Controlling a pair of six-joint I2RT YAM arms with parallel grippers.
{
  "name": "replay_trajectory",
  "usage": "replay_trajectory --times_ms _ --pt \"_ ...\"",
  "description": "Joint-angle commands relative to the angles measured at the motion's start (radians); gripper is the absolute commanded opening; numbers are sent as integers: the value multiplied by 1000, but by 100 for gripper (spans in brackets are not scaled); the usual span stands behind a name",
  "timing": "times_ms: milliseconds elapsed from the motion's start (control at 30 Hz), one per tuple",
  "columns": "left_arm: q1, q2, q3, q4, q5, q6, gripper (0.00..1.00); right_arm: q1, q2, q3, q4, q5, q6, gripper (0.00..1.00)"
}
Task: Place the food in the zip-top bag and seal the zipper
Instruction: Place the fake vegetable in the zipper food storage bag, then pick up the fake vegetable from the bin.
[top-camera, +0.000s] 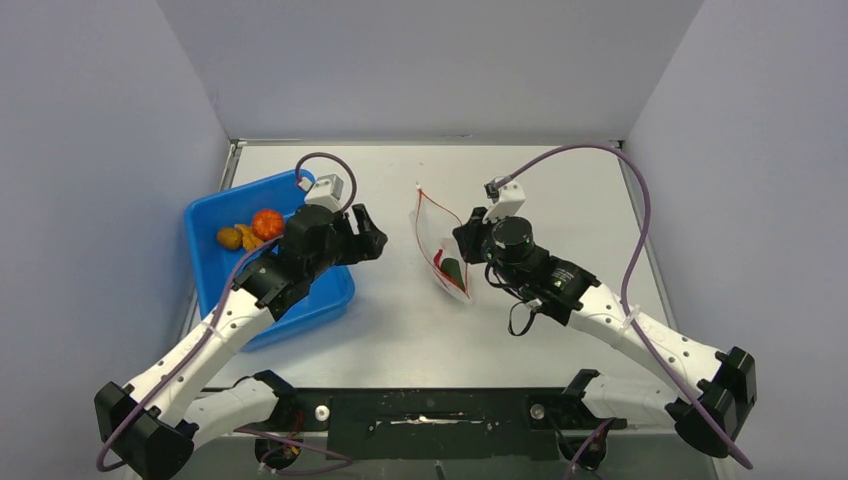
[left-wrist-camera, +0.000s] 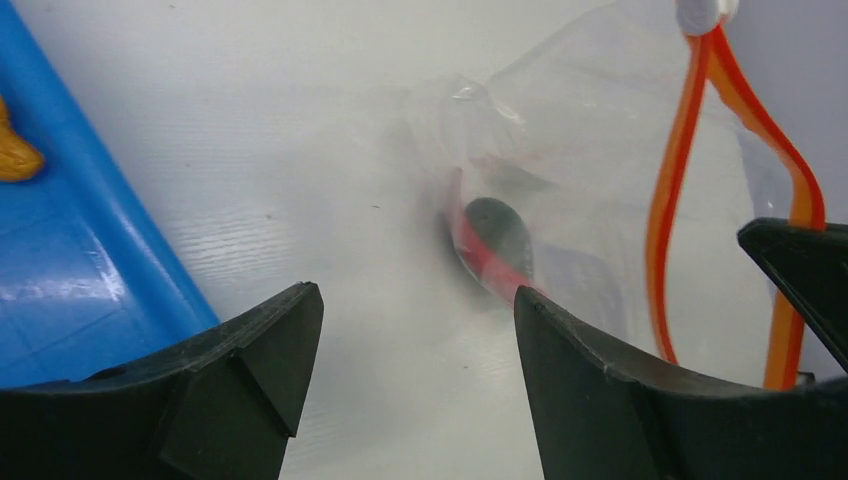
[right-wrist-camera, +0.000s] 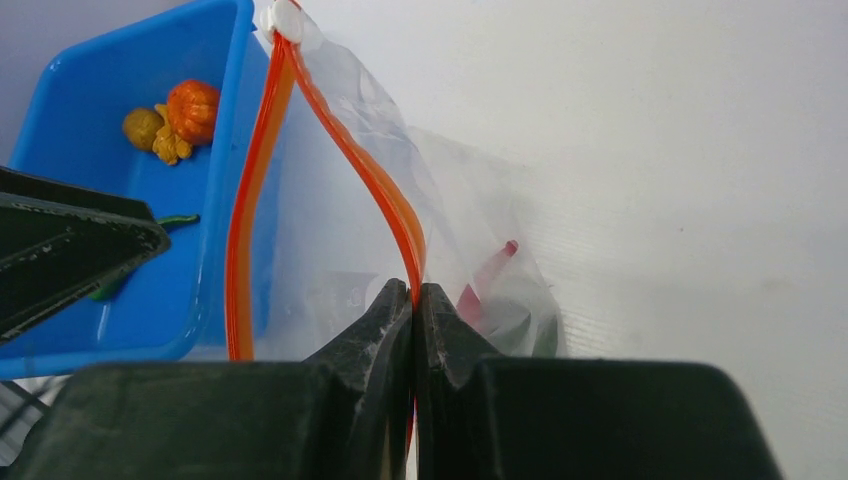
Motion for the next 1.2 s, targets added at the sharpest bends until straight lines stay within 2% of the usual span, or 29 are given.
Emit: replay_trajectory --times_ms 0,67,267,433,533,667,800,967,1167 --pt "47 -25 71 -75 -84 72 70 -22 -61 26 -15 81 -27 0" --pt "89 -17 75 -100 -82 89 70 -34 -93 32 -35 114 -43 0" --pt "312 -11 57 -132 -6 126 69 -36 -122 33 -51 112 -56 0" --pt "505 -7 -23 -63 110 119 67 -26 -67 -15 11 37 -26 0" --pt "585 8 -86 6 139 91 64 -23 -18 -41 60 -10 -8 0" --pt "622 68 -124 66 146 61 62 -21 39 -48 111 -56 8 0" --pt "636 139 -147 147 94 45 60 -21 60 -45 137 -88 12 0" --pt "647 249 -134 224 23 43 56 -24 48 -45 135 -88 2 0" --pt "666 376 -96 287 17 35 51 -26 20 -48 120 -60 -8 0"
